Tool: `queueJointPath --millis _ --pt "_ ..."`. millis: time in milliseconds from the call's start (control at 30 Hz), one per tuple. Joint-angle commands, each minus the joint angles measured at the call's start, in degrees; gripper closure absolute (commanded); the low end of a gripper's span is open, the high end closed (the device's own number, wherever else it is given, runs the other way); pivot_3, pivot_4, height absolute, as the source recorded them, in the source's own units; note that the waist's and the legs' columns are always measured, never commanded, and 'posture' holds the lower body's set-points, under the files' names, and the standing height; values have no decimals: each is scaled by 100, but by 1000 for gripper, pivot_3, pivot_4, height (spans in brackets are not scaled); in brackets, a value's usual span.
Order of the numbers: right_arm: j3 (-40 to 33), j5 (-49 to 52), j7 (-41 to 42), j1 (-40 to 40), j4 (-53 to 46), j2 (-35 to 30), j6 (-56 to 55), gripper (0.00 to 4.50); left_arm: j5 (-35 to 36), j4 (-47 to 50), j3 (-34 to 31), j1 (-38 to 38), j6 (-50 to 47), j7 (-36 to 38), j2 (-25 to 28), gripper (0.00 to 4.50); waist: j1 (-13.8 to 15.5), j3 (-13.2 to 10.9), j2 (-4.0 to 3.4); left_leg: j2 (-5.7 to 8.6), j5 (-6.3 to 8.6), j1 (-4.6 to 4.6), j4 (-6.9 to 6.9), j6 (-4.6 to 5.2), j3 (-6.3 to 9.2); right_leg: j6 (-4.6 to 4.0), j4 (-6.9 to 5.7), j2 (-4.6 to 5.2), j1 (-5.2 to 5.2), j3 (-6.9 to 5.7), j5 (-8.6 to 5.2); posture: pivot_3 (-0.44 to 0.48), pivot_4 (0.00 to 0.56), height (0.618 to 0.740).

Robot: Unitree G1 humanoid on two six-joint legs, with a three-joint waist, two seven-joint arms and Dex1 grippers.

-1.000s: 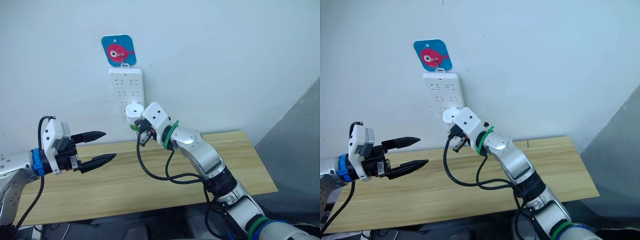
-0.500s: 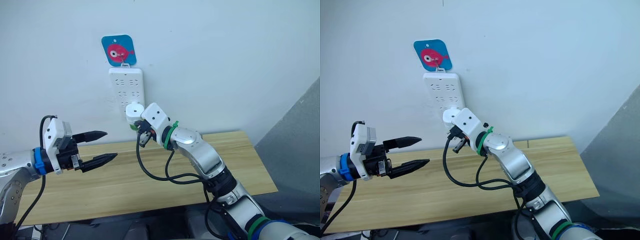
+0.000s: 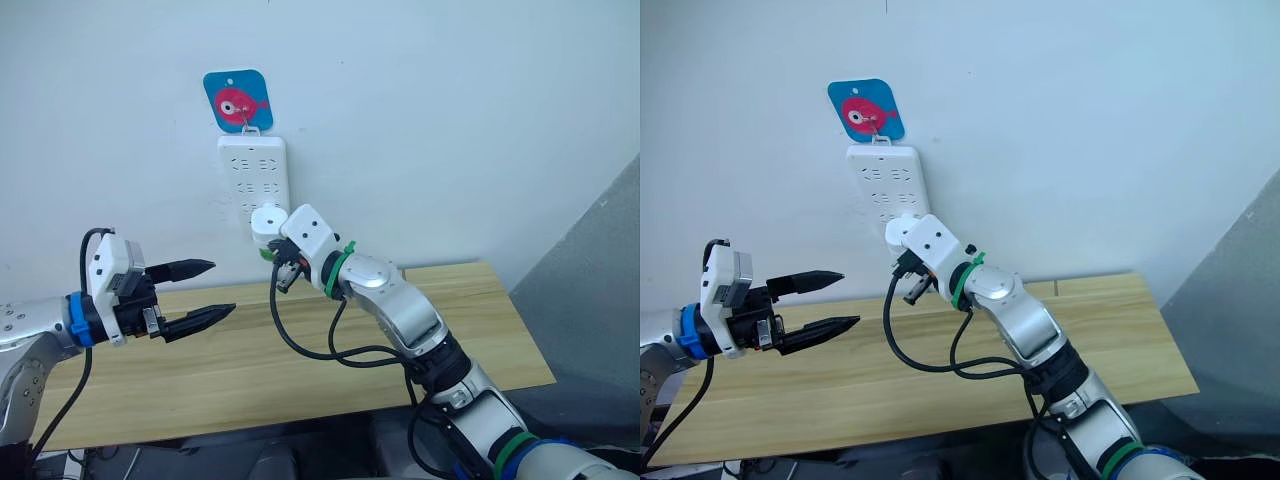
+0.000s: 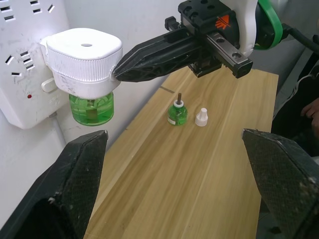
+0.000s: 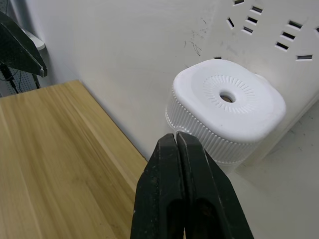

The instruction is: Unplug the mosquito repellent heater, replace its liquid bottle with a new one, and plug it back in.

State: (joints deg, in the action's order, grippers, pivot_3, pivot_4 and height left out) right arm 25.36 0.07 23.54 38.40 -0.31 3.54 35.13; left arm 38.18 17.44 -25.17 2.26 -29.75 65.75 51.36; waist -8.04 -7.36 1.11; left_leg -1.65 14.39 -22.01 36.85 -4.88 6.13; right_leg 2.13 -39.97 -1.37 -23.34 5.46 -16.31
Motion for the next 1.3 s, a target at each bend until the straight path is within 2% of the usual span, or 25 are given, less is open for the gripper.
queueJointPath --millis 33,467,633,800,933,1067,1167,1267,1300 --pt "-171 -206 -293 215 -20 39 -168 4449 39 58 -51 -76 57 -4 82 0 3 0 0 0 0 0 0 0 0 0 0 0 0 0 0 -67 75 728" --pt "-96 -613 -719 202 195 19 -685 4449 102 56 -2 -219 -57 -121 58 0 9 2 3 0 -1 1 3 -1 6 -4 -4 -1 1 -5 3 -71 66 728" --pt "-121 -484 -639 144 78 97 -680 4449 98 34 12 -280 -91 -164 38 0 9 3 5 -1 -2 6 4 -2 8 -7 -7 -4 5 -7 6 -71 64 728" --pt "-141 -154 -234 -2 -511 32 -472 4449 78 -55 -4 -242 -132 -129 75 0 9 4 6 -2 -2 4 2 -2 9 -8 -6 -5 5 -7 6 -70 52 728" --pt "10 -32 337 -150 -1088 -436 -522 4449 -35 -289 -7 -320 4 -112 81 0 6 10 13 -1 -1 2 -1 -3 7 -7 0 -3 4 -6 6 -68 43 728" --pt "-179 287 936 -152 -1430 -953 -496 4449 -183 -491 52 -421 203 -100 77 0 2 12 16 -1 0 2 -3 -3 7 -8 1 -2 3 -7 5 -65 35 728" --pt "-375 646 1869 -219 -1839 -1929 -433 4449 -496 -715 110 -326 705 190 175 0 14 16 18 0 0 2 -3 -3 6 -9 1 0 3 -8 6 -58 27 728" --pt "-599 911 2457 -306 -2031 -2746 -463 3903 -730 -977 215 -300 1082 491 318 0 24 28 35 5 0 0 -2 -3 6 -8 5 7 5 -11 5 -49 18 728" --pt "-766 1056 2811 -356 -2124 -3196 -453 3530 -834 -1140 232 -284 1289 675 421 0 16 31 37 6 0 0 -2 -3 5 -8 5 7 6 -10 5 -44 14 728"
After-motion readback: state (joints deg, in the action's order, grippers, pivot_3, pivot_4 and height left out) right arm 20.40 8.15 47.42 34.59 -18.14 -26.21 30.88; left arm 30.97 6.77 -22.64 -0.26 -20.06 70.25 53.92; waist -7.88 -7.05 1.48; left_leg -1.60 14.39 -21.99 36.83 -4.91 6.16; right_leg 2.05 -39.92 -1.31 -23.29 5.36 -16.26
